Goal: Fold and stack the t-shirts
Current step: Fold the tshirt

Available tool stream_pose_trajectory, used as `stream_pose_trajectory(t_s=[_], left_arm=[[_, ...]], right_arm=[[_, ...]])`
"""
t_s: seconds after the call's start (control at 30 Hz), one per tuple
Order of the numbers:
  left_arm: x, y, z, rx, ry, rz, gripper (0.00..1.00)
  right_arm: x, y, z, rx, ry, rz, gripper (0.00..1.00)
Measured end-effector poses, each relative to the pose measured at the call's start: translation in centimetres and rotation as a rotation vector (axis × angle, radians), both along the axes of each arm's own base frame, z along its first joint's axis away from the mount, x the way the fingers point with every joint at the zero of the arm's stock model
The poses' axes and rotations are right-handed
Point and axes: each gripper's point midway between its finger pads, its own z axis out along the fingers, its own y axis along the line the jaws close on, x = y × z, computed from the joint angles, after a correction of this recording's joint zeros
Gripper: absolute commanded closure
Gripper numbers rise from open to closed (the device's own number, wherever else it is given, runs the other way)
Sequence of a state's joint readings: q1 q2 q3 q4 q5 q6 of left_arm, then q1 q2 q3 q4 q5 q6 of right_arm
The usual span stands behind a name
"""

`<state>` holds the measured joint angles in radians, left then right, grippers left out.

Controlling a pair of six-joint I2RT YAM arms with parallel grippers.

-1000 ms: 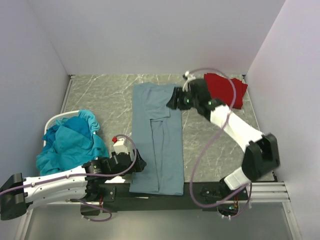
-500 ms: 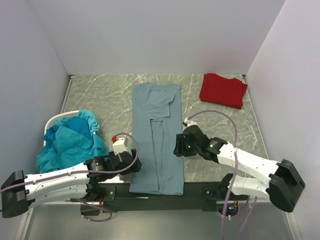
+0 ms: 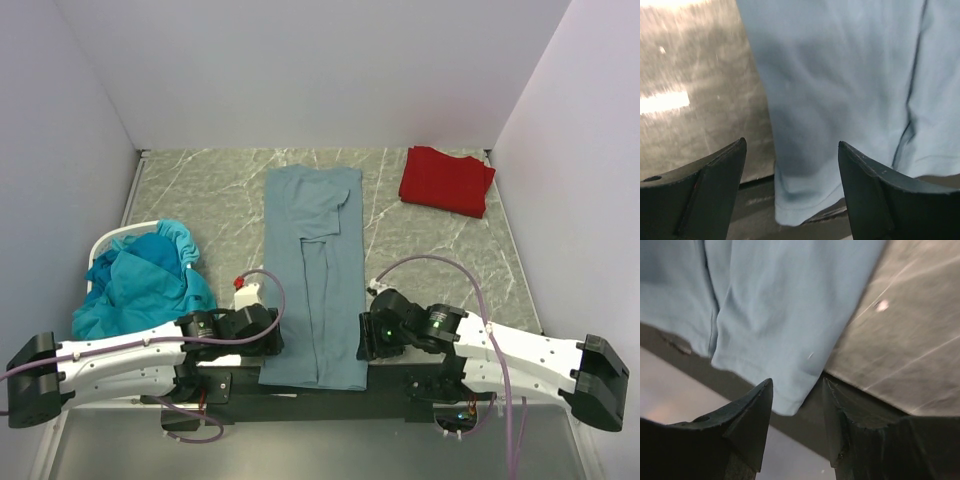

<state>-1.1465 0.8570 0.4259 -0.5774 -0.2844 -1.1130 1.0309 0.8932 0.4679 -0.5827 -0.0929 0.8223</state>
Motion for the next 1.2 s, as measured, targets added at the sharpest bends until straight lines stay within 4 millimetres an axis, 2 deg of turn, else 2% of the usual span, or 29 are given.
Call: stream_pose_trajectory(t_s=[0.1, 0.27, 0.6, 0.8, 0.83, 0.9, 1.2], left_arm=[[-0.8, -0.1, -0.2, 0.003, 0.026, -0.021, 0.21], [-1.5, -0.6, 0.4, -0.037, 0.040, -0.047, 0.22], [-4.0, -0.6, -0.6, 0.005, 0.100, -0.098, 0.23], [-4.5, -0.5, -0.4, -0.020, 0.111, -0.087, 0.26], [-4.6, -0.5, -0.3, -0.026, 0.111, -0.084, 0.26], [-4.7, -0.4, -0.5, -0.029, 0.119, -0.081, 0.27], [-5.6, -0.5, -1.4, -0.029, 0.166, -0.080, 0.45]], right_arm=[[-1.4, 0.2, -0.2, 0.009, 0.037, 0.024, 0.49], [-4.0, -0.3, -1.6, -0.024, 0.112, 0.058, 0.49], [-5.7, 0.7, -2.8, -0.058, 0.177, 0.100, 0.50], [-6.2, 1.6, -3.1, -0.048, 0.190, 0.119, 0.69], [-6.3, 1.7, -3.2, -0.052, 0.191, 0.122, 0.76], [-6.4, 1.6, -3.3, -0.063, 0.189, 0.123, 0.82], [-6.3, 1.4, -3.5, -0.074, 0.183, 0.107, 0.82]])
